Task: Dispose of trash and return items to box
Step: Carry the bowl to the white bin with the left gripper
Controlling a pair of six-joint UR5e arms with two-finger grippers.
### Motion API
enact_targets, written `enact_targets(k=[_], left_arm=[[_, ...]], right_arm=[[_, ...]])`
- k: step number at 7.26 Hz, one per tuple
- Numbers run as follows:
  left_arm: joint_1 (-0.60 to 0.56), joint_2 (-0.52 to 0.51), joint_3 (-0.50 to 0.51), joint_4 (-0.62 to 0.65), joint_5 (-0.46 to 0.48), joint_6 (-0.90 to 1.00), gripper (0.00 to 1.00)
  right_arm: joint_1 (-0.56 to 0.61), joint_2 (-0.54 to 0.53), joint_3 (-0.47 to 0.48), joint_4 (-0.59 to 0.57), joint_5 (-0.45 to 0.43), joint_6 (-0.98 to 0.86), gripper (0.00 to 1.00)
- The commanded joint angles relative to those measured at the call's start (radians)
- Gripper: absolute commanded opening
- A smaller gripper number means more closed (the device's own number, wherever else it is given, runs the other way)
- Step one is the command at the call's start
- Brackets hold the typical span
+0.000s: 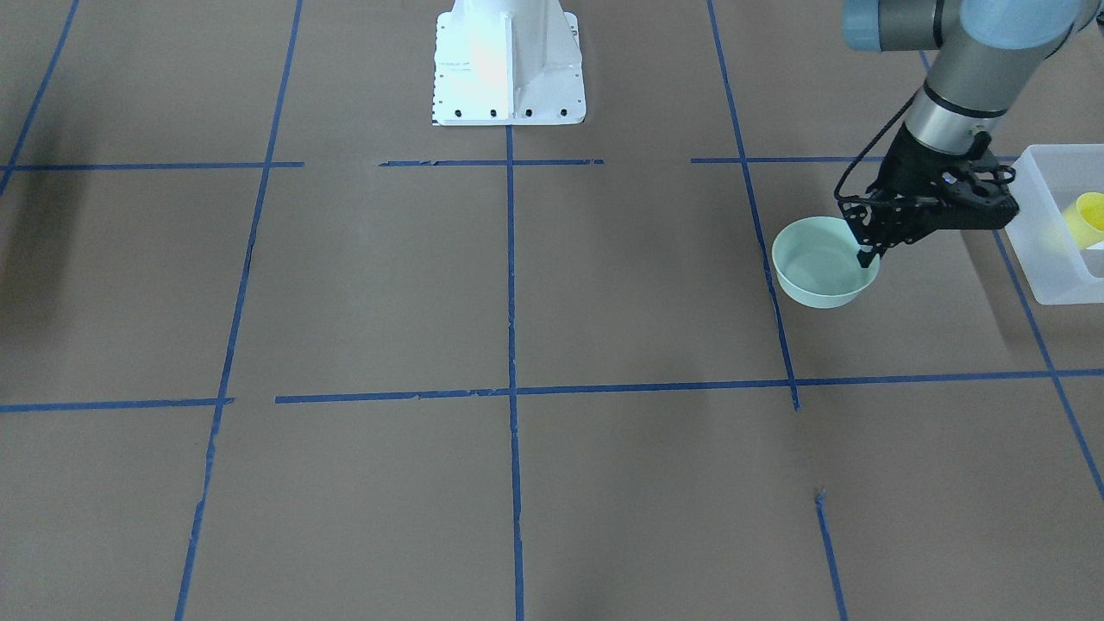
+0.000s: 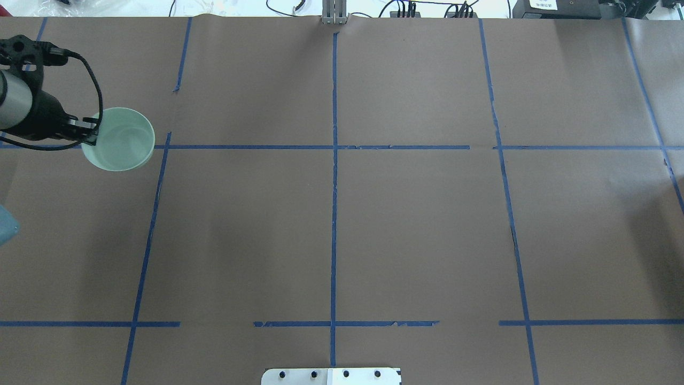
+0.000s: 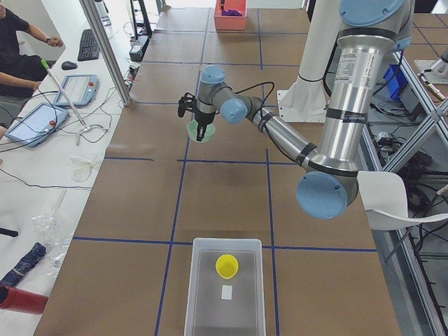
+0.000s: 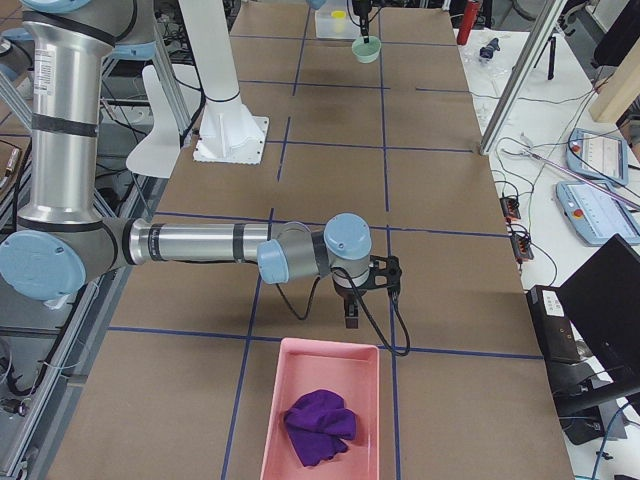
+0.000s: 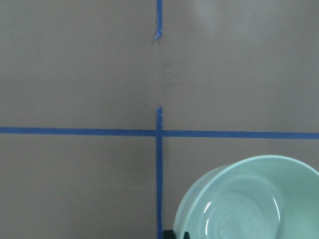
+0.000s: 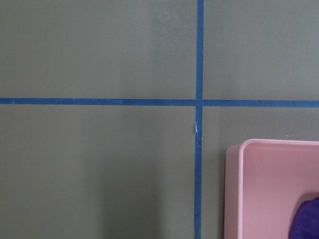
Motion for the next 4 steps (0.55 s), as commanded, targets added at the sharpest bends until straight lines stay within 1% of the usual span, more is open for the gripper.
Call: enact_targets(k=[1, 2, 3, 4], left_arm=[[-0.165, 0.014, 0.100, 0.000, -0.031, 0.272, 0.00], [-0.227, 0.015, 0.150, -0.002, -0.031, 0.385, 0.00], [-0.309, 0.017, 0.208, -0.002, -0.031, 0.522, 0.00], [-0.397, 0.061, 0.259, -0.014, -0.030, 0.649, 0.00]], right_arm=[[0.079, 0.002, 0.028, -0.113, 0.003, -0.123, 1.00], [0.099, 0.005, 0.060, -0.203, 0.004, -0.180, 1.00], [0.107, 0.005, 0.100, -0.267, 0.006, -0.194, 1.00], [0.107, -0.001, 0.114, -0.281, 0.018, -0.193, 1.00]])
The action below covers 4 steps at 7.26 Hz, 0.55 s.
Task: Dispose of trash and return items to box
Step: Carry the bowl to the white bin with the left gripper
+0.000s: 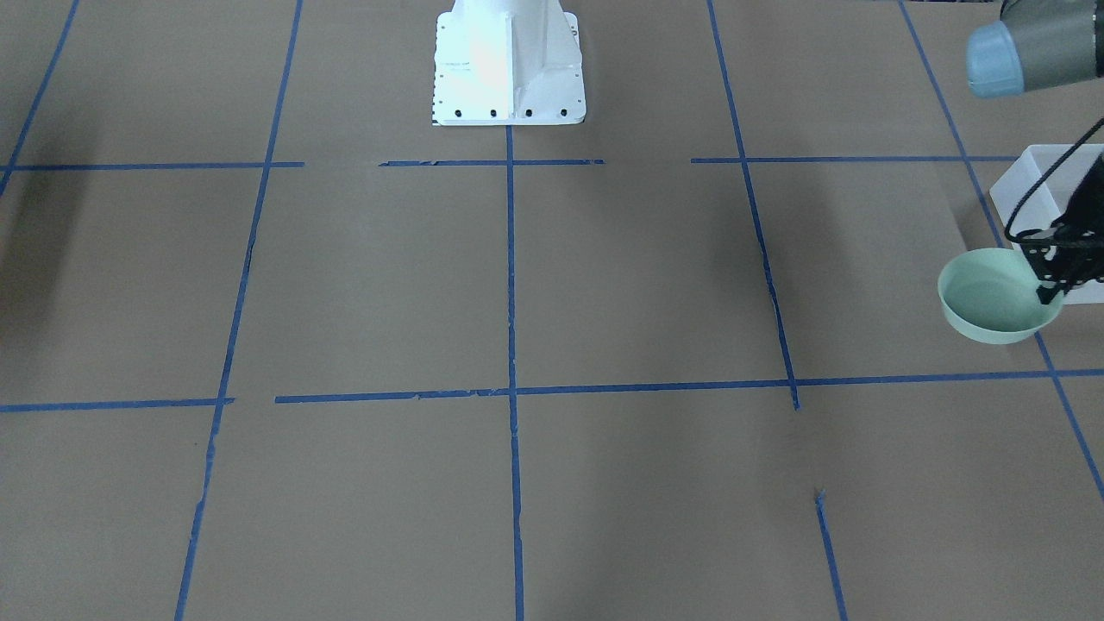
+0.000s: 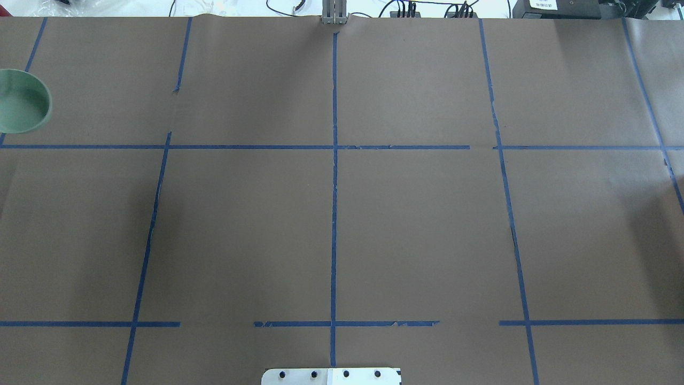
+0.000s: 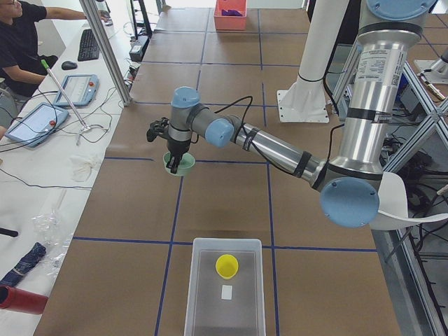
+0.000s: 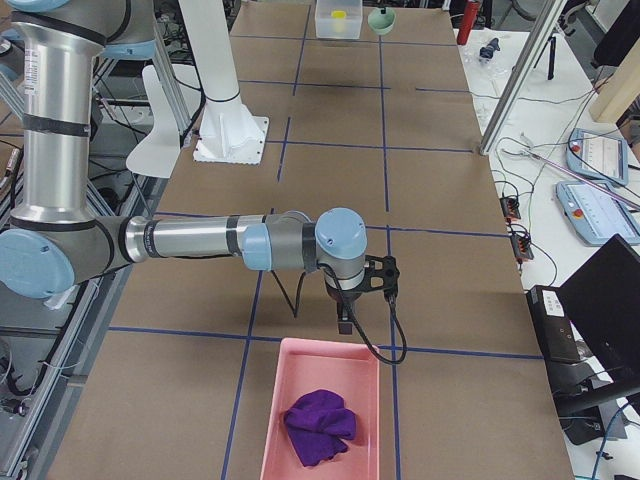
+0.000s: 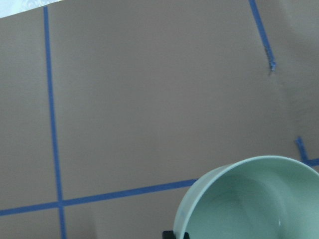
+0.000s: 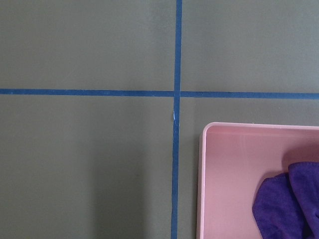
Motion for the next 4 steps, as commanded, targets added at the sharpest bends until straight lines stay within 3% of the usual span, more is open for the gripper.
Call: enact_targets(k=[1, 4], left_arm=[[-0.170, 0.043, 0.115, -0.018, 0.001, 0.266, 0.00], [-0.357, 0.126, 0.326, -0.133, 0.005, 0.572, 0.00]], right_arm=[[0.007, -0.007, 0.026, -0.047, 0.029, -0.015, 1.00], [0.005, -0.009, 0.023, -0.045, 0.027, -0.013, 1.00]])
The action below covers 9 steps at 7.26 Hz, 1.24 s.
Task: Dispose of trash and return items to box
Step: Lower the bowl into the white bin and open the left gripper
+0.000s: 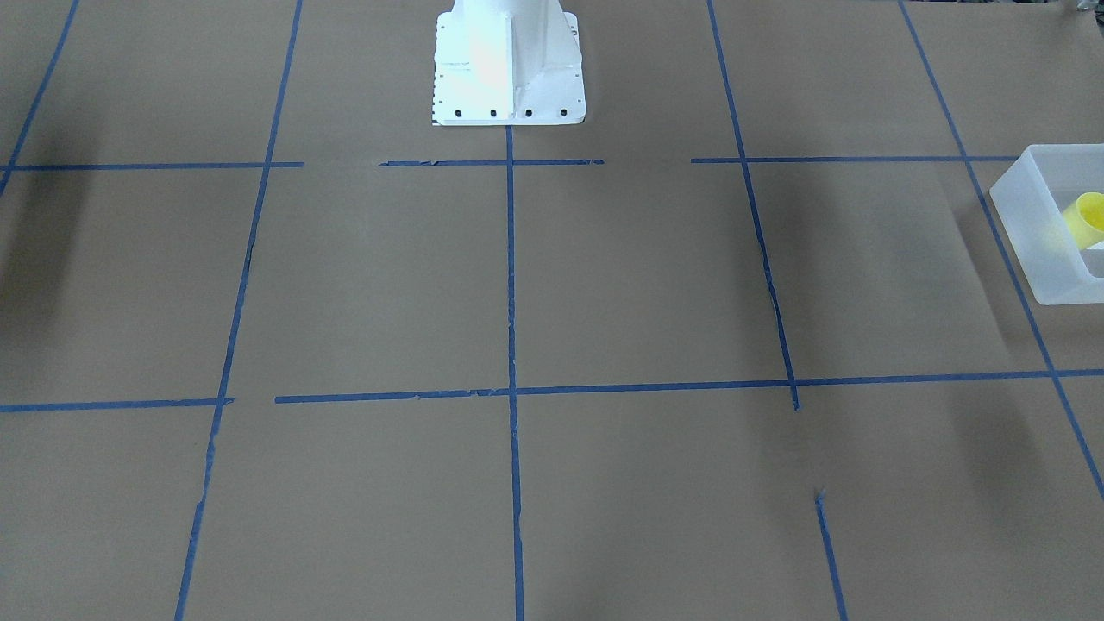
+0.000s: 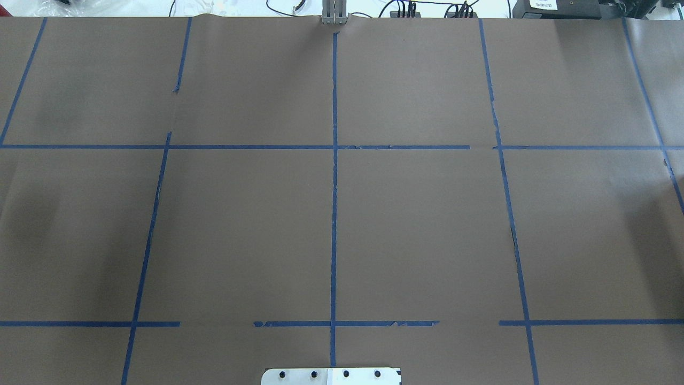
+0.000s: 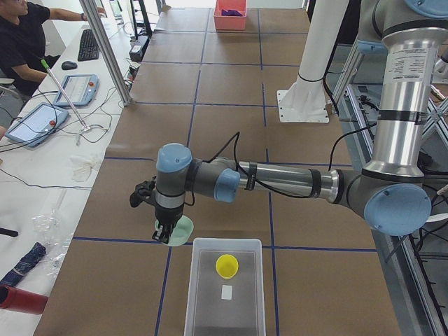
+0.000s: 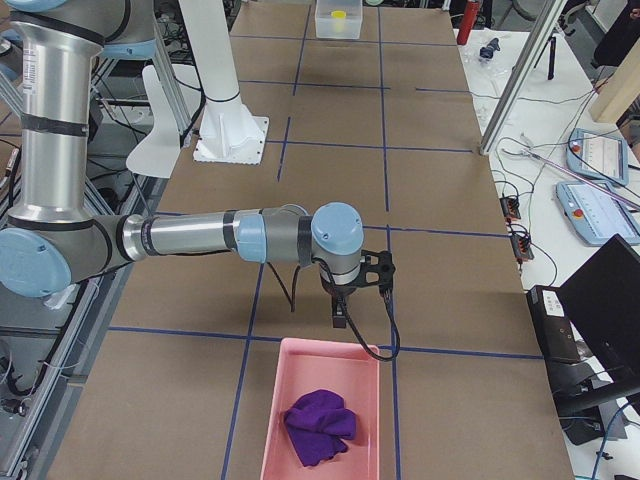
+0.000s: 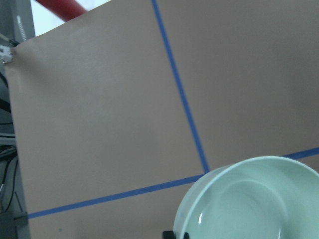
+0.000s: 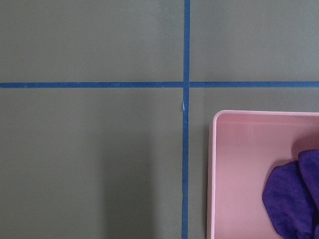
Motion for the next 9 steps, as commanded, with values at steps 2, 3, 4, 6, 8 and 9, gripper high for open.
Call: enact_targets(k=[2, 3, 4, 6, 8, 9], left_arm=[[-0.066, 0.118, 0.197, -0.184, 0.003, 0.098, 0.00], [-0.066, 0.161, 0.218, -0.240, 0.003, 0.098, 0.00], [-0.066, 0.189, 0.225, -0.248, 0.000, 0.100, 0.00], [-0.066, 0.194, 0.222, -0.248, 0.000, 0.098, 0.06], [-0.066, 0.189, 0.215, -0.250, -0.003, 0.092, 1.00], [-0.066, 0.181, 0.211, -0.250, -0.006, 0.091, 1.00]], right_arm=[[-0.002, -0.001, 0.001, 0.002, 0.000, 0.000, 1.00], [-0.002, -0.001, 0.001, 0.004, 0.000, 0.000, 1.00], [-0.002, 0.001, 0.002, 0.005, 0.000, 0.000, 1.00], [-0.002, 0.003, 0.005, 0.005, 0.000, 0.002, 1.00], [-0.002, 0.004, 0.005, 0.005, 0.000, 0.002, 1.00], [-0.002, 0.006, 0.005, 0.005, 0.000, 0.002, 1.00]])
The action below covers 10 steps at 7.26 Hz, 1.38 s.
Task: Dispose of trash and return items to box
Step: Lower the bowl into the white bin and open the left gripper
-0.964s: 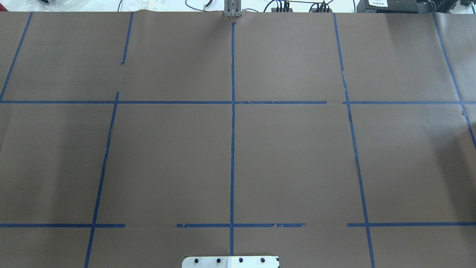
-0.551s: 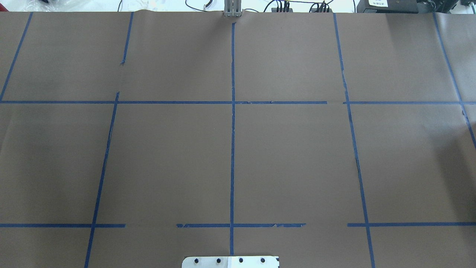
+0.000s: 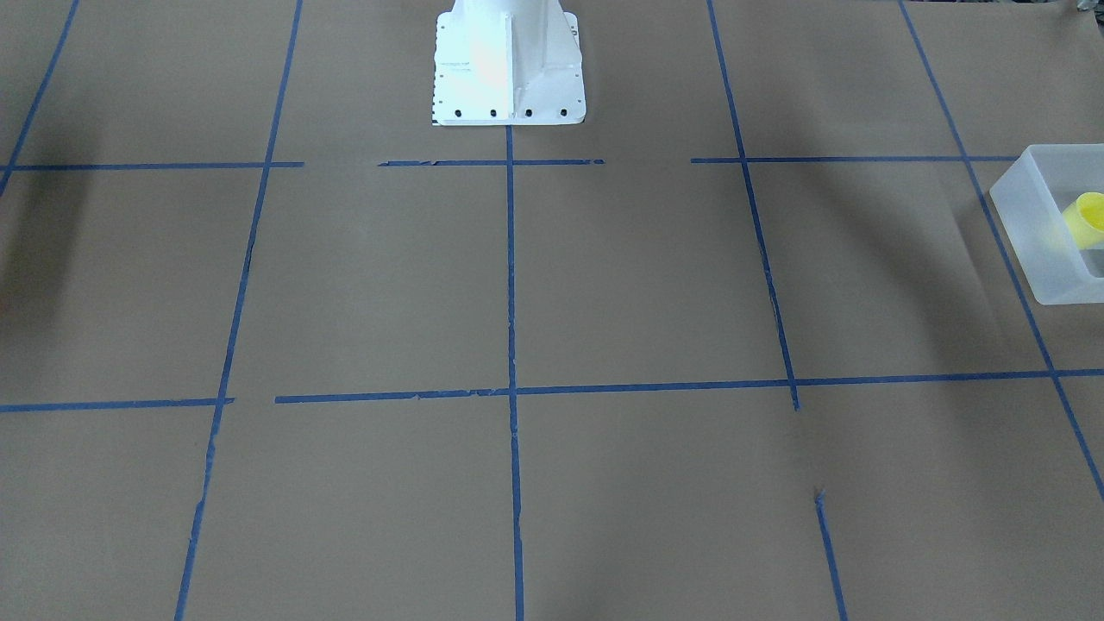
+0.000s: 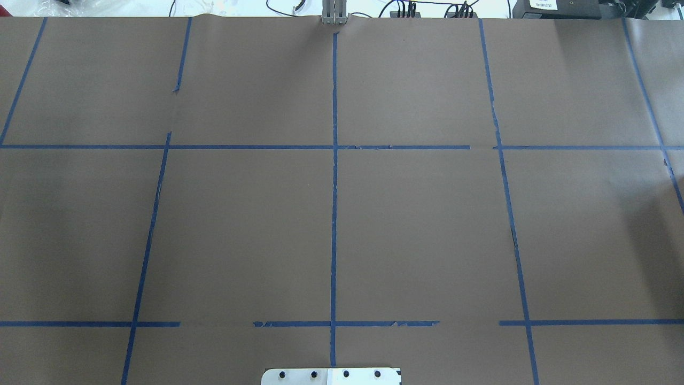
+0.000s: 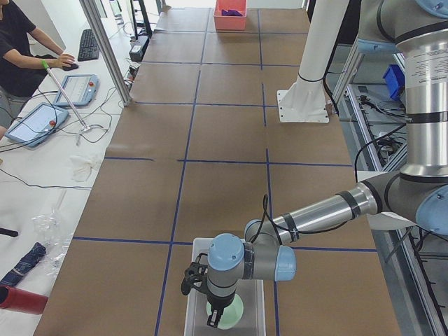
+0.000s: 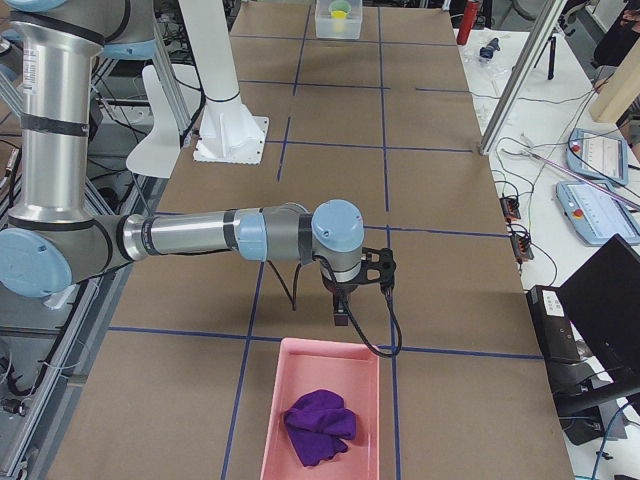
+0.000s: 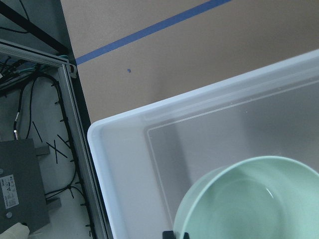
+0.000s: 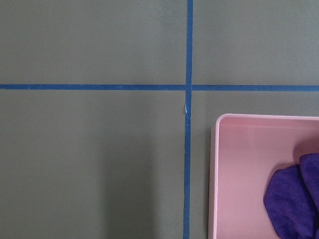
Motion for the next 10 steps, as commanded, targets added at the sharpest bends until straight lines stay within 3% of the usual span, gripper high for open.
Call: enact_targets(k=[1, 2, 6, 10], left_arm=[[0.000, -0.012, -0.038, 0.016, -0.048, -0.010, 1.00], [0.000, -0.018, -0.084, 0.029, -0.108, -0.055, 1.00], [0.027, -0.070, -0.380, 0.317, -0.278, -0.294, 1.00], [0.078, -0.101, -0.392, 0.377, -0.285, -0.337, 1.00]], right_arm=[[0.000, 0.002, 0.000, 0.000, 0.000, 0.000, 1.00], [0.000, 0.002, 0.000, 0.002, 0.000, 0.000, 1.00], [0.000, 0.000, -0.001, 0.005, 0.000, 0.000, 1.00], [0.000, 0.000, -0.006, 0.008, 0.000, 0.002, 1.00]])
